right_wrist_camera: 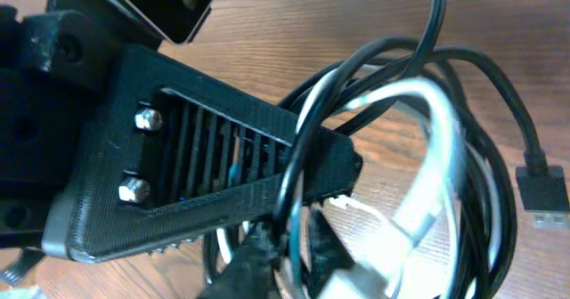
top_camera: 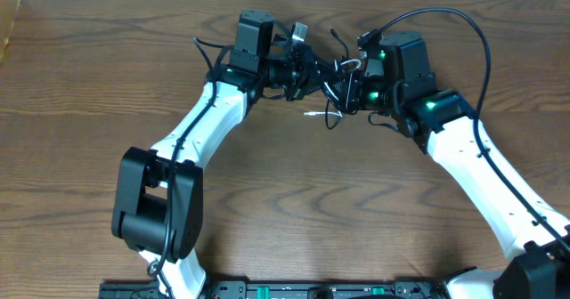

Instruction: Untangle cables

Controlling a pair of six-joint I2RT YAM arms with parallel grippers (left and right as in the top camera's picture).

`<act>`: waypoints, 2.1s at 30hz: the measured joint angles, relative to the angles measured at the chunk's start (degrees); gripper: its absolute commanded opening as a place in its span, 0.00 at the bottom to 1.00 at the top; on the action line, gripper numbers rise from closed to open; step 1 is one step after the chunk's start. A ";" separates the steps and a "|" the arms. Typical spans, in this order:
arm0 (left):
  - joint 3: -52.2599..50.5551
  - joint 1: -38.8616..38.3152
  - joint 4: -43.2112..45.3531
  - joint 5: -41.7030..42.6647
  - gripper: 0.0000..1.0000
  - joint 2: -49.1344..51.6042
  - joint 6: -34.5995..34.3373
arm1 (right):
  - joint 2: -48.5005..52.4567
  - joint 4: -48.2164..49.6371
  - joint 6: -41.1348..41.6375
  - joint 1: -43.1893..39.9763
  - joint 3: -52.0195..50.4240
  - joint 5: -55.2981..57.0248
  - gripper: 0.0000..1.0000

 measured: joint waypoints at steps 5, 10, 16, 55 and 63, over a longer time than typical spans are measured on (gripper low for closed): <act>-0.09 -0.02 0.50 1.22 0.08 0.74 0.00 | 0.26 -2.40 0.22 -0.09 0.72 1.57 0.01; -0.09 -0.07 0.81 4.74 0.07 0.72 0.00 | 0.74 -7.74 -0.66 -3.85 1.14 4.72 0.01; -0.09 -0.35 0.81 7.96 0.07 0.72 0.74 | 1.90 -12.37 -3.13 -10.80 1.11 7.45 0.01; -0.09 0.74 -2.08 11.37 0.07 0.70 15.96 | -8.79 -15.39 -16.81 -13.88 1.05 -6.80 0.73; -0.09 0.74 -2.10 8.79 0.07 0.70 5.86 | -4.11 -15.06 -14.49 -6.67 1.03 -5.64 0.64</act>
